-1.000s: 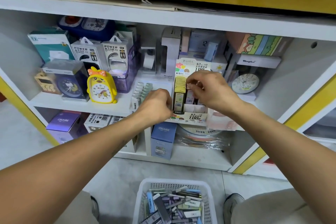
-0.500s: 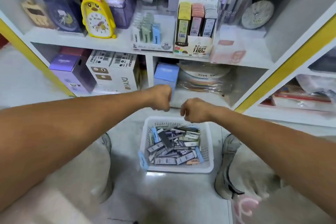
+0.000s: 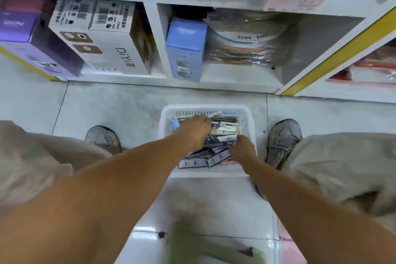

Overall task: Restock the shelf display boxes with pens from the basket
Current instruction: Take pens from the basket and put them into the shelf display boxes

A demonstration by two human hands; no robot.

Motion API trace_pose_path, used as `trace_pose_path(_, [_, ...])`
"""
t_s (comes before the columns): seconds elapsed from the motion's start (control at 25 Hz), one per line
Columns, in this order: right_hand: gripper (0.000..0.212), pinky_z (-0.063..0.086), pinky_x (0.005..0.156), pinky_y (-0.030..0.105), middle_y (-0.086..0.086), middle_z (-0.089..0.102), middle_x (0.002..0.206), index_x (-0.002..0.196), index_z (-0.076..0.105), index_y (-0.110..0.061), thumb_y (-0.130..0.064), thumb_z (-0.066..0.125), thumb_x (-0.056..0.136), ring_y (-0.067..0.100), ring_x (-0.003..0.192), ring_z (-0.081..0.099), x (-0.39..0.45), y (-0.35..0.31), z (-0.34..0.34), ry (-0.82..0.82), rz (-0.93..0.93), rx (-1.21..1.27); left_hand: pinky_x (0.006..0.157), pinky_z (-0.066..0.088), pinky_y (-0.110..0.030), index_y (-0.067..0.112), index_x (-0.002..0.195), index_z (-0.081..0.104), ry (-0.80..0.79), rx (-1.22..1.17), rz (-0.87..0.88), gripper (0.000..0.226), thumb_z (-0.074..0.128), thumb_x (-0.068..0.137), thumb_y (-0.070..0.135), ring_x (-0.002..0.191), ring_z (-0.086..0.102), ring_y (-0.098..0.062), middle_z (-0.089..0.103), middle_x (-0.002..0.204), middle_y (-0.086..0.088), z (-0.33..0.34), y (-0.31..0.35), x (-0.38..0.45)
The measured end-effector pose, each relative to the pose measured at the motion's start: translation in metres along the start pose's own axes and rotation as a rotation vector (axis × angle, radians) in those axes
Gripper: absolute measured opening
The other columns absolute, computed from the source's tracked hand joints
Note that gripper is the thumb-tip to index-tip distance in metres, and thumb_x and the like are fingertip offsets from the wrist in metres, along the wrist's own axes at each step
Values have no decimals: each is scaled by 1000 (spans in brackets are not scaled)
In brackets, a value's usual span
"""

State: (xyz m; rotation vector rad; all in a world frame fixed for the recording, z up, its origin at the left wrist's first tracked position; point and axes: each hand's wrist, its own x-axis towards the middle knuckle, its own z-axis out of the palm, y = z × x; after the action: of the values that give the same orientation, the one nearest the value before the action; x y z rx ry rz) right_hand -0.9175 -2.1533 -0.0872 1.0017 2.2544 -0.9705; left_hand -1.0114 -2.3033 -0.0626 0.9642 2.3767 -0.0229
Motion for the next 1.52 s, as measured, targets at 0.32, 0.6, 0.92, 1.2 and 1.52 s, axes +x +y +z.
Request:
trace_pose_path(0.32, [14,46,68,36,9,66,95,98,61,-4,0,53,88,32,89,63,4,6,34,322,-26,147,103,41,-45,-11,139,36,14,349,53,56,56,89,3,126,42,-39,48,136,-27,17,43,60])
trace_pose_path(0.6, [40,55,86,42,5,70,104,122,60,-11,-1,58,83,24,95,65,1,5,45,284,9,327,103,39,-53,-1,142,32,-109,132,-76,73,68,81,13,126,40,-38,41,137,-23,40,29,57])
trace_pose_path(0.92, [30,42,60,24,-2,63,84,102,62,-19,0,46,84,20,80,59,3,-3,54,35,-58,349,99,44,-49,6,144,29,-97,-24,-93,76,70,81,21,123,47,-37,49,132,-20,51,14,51])
trace_pose_path(1.2, [22,58,74,40,6,74,90,96,72,-12,0,59,83,28,88,69,22,12,36,130,30,507,48,34,-24,8,138,36,-176,-119,17,70,66,75,1,67,49,-16,48,75,0,38,6,62])
trace_pose_path(1.52, [33,58,67,25,-5,67,88,102,61,-21,5,61,81,17,83,65,21,15,33,163,28,424,59,43,-25,12,114,56,-234,-431,-45,40,63,77,-1,84,59,-20,60,96,-5,18,-5,58])
